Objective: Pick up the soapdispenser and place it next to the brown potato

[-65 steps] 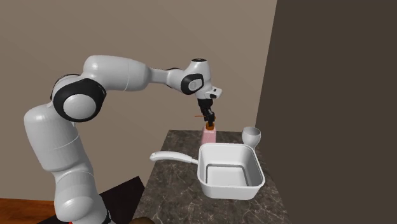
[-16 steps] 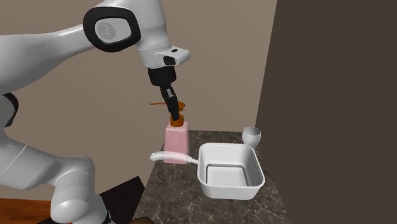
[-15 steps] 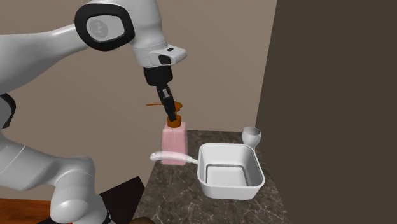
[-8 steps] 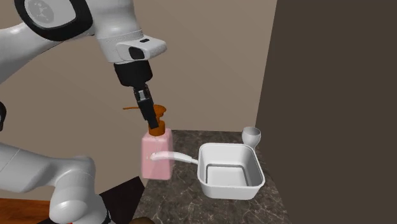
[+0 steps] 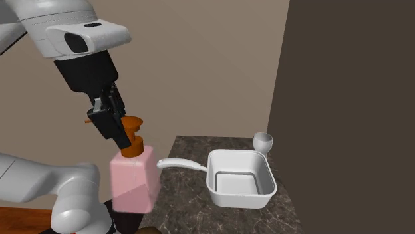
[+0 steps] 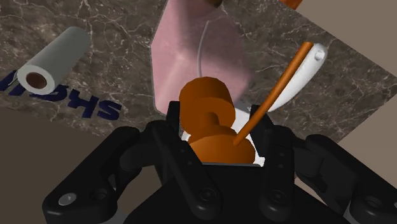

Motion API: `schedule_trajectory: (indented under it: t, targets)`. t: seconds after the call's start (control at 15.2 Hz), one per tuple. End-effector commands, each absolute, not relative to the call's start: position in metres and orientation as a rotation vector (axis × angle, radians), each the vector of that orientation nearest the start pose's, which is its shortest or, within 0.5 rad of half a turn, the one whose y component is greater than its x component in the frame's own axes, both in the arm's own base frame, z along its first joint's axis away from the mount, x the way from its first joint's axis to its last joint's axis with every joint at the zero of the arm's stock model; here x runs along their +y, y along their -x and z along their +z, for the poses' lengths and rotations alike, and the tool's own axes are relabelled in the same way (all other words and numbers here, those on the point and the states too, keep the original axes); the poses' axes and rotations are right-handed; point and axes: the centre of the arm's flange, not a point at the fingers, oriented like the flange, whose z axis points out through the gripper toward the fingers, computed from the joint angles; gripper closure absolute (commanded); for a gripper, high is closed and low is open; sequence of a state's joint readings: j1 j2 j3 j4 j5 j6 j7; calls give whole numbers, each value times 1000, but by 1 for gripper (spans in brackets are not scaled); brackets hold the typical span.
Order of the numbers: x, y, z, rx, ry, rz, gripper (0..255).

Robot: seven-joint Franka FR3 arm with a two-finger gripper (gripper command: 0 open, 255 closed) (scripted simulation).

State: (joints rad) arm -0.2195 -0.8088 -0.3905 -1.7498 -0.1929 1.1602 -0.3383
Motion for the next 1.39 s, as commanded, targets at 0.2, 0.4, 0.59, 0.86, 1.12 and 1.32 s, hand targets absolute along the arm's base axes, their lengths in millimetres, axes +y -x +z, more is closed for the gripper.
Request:
schedule_trajectory:
  t: [0.2, 0.4, 0.59, 0.86, 1.12, 1.32]
  targets:
    - [-273, -58, 804, 424, 3065, -300, 255]
    - [-280, -44, 798, 424, 3065, -300, 255]
    - [-280, -44, 782, 424, 3065, -300, 255]
    - [-280, -44, 761, 424, 3065, -300, 255]
    - [-280, -44, 740, 424, 3065, -300, 255]
    - [-280, -44, 724, 424, 3065, -300, 255]
